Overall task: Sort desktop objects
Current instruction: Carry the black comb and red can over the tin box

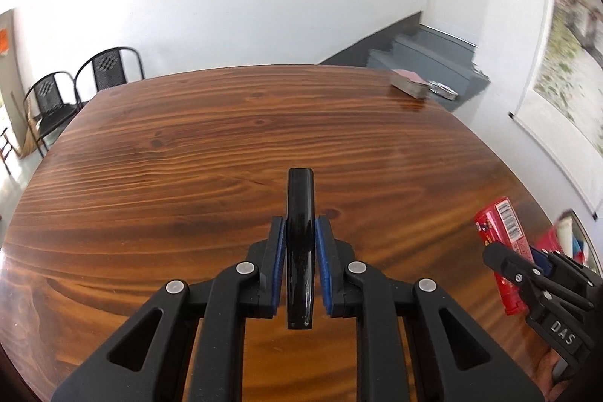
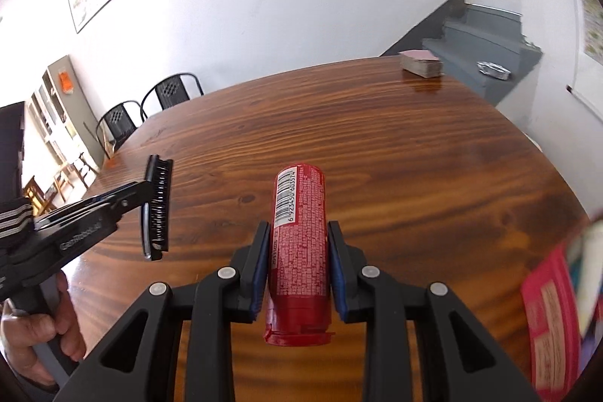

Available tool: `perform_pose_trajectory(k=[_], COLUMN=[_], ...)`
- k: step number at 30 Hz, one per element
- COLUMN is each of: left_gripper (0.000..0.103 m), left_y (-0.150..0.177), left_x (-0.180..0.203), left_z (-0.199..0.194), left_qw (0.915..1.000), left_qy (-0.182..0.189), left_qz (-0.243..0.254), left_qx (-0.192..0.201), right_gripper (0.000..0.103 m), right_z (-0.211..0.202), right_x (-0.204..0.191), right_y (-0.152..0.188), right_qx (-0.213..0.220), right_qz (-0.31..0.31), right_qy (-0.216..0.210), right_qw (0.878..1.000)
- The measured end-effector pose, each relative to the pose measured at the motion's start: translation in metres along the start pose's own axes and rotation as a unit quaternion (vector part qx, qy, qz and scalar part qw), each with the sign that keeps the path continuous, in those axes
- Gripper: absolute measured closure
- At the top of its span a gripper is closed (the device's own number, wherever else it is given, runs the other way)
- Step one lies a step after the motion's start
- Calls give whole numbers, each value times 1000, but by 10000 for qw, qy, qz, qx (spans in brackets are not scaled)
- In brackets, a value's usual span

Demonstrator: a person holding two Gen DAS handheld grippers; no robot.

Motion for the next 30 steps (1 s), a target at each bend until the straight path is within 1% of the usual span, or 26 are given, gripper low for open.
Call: perform_pose_trajectory(k=[4, 8, 10, 12, 14, 17, 21, 26, 30], left_gripper=[86, 86, 86, 86, 86, 86, 86, 86, 86], left_y=[6, 9, 11, 14, 18, 24, 29, 33, 36], left_x=[34, 72, 95, 113, 135, 169, 211, 259, 295], left_z=[-6, -14, -18, -21, -23, -27, -34, -41, -47], left_qw=[9993, 9972, 9952, 9934, 9908, 9856, 9785, 9674, 9575], left_qy=[305, 581, 791, 927, 1055, 1336, 1568, 1961, 2276], left_qz=[228, 466, 569, 680, 842, 1024, 1333, 1591, 1748], left_qx=[-30, -6, -20, -31, -49, -131, -133, -210, -276], right_gripper=[71, 71, 71, 71, 71, 71, 71, 71, 71], right_z=[-36, -73, -92, -108, -126, -148, -171, -192, -196], right_x=[18, 39, 58, 77, 99, 137, 182, 222, 241], right_y=[13, 18, 20, 22, 26, 32, 45, 56, 63], right_qx=[237, 542, 663, 761, 855, 921, 878, 888, 845], right_qz=[156, 266, 427, 572, 699, 915, 1283, 1603, 1756], right_qy=[187, 495, 663, 822, 1107, 1503, 1903, 2139, 2192], right_qw=[9994, 9969, 9947, 9921, 9877, 9801, 9693, 9595, 9560])
Point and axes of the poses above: each gripper's, at about its wrist camera, not at the fingertips, and z roughly the way its jaws point, x to its right, y to its underside, the point moved 8 cm from there along z, roughly the way its jaws point
